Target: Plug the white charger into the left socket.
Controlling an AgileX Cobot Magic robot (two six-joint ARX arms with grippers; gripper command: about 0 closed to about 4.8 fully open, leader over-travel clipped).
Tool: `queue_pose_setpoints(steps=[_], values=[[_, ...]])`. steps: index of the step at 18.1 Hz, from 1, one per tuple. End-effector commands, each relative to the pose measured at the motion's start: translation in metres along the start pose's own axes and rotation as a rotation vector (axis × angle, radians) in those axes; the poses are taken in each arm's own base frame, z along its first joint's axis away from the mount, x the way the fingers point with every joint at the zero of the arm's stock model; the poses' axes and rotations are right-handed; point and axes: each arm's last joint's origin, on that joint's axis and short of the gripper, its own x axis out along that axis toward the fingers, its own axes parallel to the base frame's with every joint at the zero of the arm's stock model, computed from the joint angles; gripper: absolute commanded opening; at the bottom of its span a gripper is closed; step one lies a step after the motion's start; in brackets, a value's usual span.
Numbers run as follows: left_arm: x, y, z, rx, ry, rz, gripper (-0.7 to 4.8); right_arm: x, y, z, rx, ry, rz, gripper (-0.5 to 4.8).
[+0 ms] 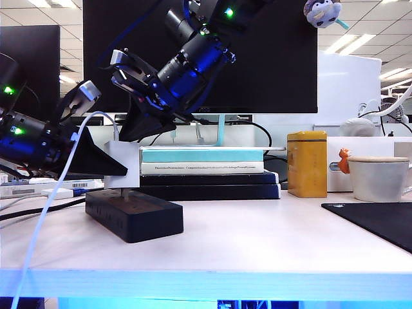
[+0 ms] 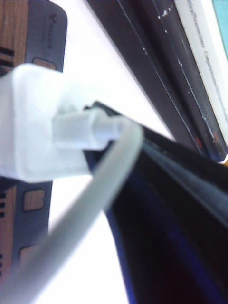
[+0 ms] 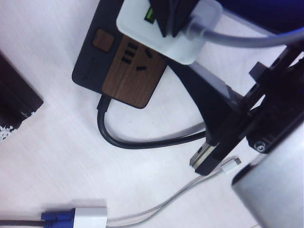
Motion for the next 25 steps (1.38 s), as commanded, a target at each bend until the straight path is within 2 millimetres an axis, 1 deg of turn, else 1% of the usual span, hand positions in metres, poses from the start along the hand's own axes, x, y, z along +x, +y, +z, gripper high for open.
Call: queue_pose_setpoints(steps=[1, 9, 10, 15, 16, 17, 18, 25], values=[[0.0027, -0.0038, -0.0159, -0.080, 0.109, 0.019, 1.30, 0.0204, 0.0006, -0.0433, 0.108, 0.294, 0.013, -0.05], [0.0026, -0.0037, -0.0172, -0.070, 0.125, 0.034, 1.32, 0.0224, 0.0005, -0.0455, 0.109, 0.312, -0.005, -0.05], [0.0026, -0.0037, -0.0172, -0.071, 0.125, 0.034, 1.54, 0.0223, 0.0003, -0.0456, 0.109, 0.312, -0.005, -0.05], [0.0026, -0.0035, -0.0166, -0.073, 0.122, 0.032, 1.57, 0.0217, -0.0006, -0.0461, 0.113, 0.315, -0.006, -0.05], [0.0027, -0.0034, -0.0162, -0.072, 0.121, 0.032, 1.66, 0.0217, -0.0006, -0.0462, 0.113, 0.316, -0.006, -0.05], [0.0027, -0.0031, -0.0156, -0.075, 0.119, 0.034, 2.35, 0.0216, -0.0008, -0.0462, 0.113, 0.316, -0.007, -0.05], [0.0028, -0.0029, -0.0152, -0.075, 0.117, 0.035, 2.72, 0.0215, -0.0009, -0.0461, 0.113, 0.316, -0.007, -0.05], [0.0022, -0.0024, -0.0114, -0.075, 0.098, 0.040, 2.73, 0.0214, -0.0008, -0.0466, 0.104, 0.321, -0.005, -0.05]])
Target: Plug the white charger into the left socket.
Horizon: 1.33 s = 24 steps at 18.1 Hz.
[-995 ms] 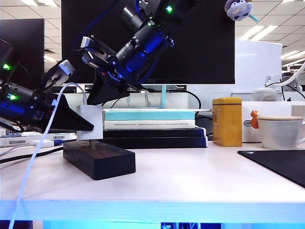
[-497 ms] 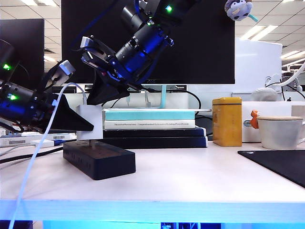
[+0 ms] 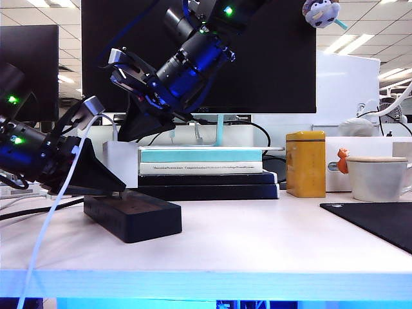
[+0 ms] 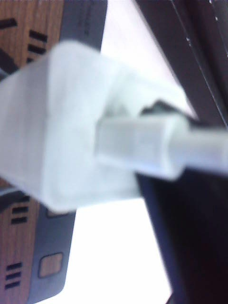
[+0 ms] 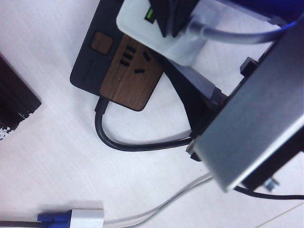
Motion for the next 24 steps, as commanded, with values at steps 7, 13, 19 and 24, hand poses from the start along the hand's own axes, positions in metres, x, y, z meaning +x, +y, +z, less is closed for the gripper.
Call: queue_pose_setpoints(steps=[7, 13, 19, 24], values=[[-0.009, -0.004, 0.014, -0.008, -0.040, 0.026, 2.73, 0.020, -0.001, -0.047, 0.120, 0.324, -0.001, -0.05], [-0.010, -0.003, 0.020, -0.011, -0.086, 0.039, 2.68, 0.021, 0.000, -0.048, 0.119, 0.336, 0.002, -0.05], [-0.009, -0.002, 0.022, 0.007, -0.104, 0.053, 2.06, 0.019, -0.003, -0.049, 0.126, 0.346, -0.048, -0.05], [-0.007, -0.003, 0.025, 0.011, -0.114, 0.091, 2.06, 0.016, -0.009, -0.051, 0.201, 0.349, -0.067, -0.05]])
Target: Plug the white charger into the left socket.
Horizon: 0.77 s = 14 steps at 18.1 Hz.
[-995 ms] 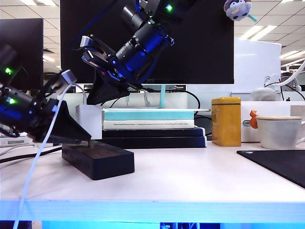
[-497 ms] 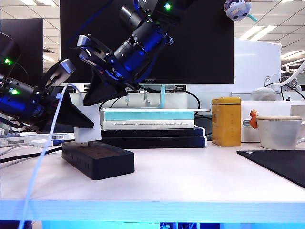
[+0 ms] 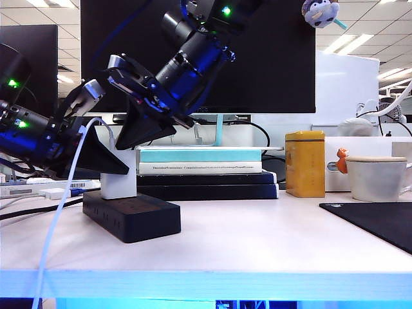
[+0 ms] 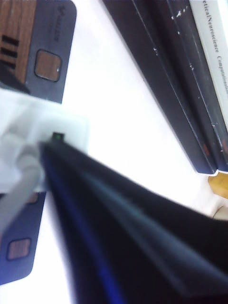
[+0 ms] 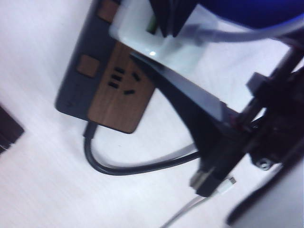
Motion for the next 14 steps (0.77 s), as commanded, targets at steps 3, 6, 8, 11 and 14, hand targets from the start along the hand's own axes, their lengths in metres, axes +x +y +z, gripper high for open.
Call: queue_pose_setpoints(steps=[3, 6, 8, 11, 14], values=[[0.004, -0.004, 0.011, 0.050, -0.050, 0.046, 2.12, 0.019, -0.010, -0.041, 0.101, 0.285, -0.069, -0.05], [0.002, -0.005, 0.014, 0.034, -0.057, 0.046, 3.95, 0.016, -0.010, -0.036, 0.084, 0.240, -0.076, -0.05], [-0.001, -0.007, 0.018, 0.041, -0.066, 0.056, 4.79, 0.016, -0.010, -0.034, 0.081, 0.230, -0.075, -0.05], [-0.013, -0.014, 0.022, 0.098, 0.016, 0.139, 4.79, 0.007, -0.007, -0.024, 0.061, 0.161, -0.090, -0.05], [-0.028, -0.021, 0.031, 0.147, 0.072, 0.281, 4.75, -0.009, -0.003, -0.011, 0.028, 0.080, -0.130, -0.05]])
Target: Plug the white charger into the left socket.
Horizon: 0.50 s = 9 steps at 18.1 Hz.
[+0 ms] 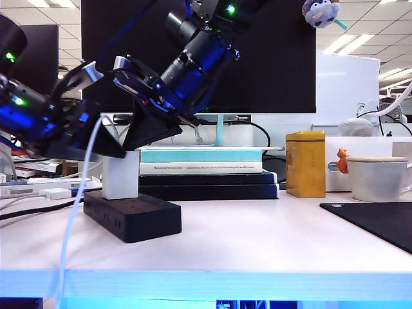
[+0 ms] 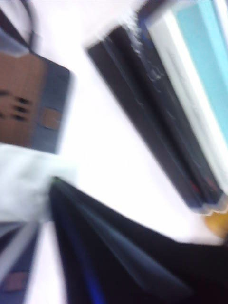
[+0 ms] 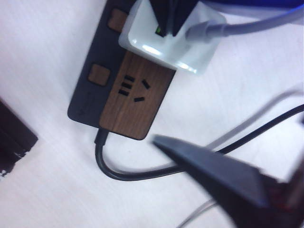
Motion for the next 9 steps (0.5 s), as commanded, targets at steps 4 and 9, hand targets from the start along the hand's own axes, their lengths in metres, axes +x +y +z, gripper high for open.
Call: queue_pose_setpoints(steps=[4, 9], values=[[-0.023, 0.000, 0.017, 0.078, 0.059, 0.324, 4.53, -0.015, -0.005, -0.002, 0.016, 0.028, -0.114, -0.05], [-0.028, -0.005, 0.021, 0.082, 0.026, 0.223, 4.53, -0.029, -0.003, 0.007, -0.003, -0.034, -0.146, -0.05]])
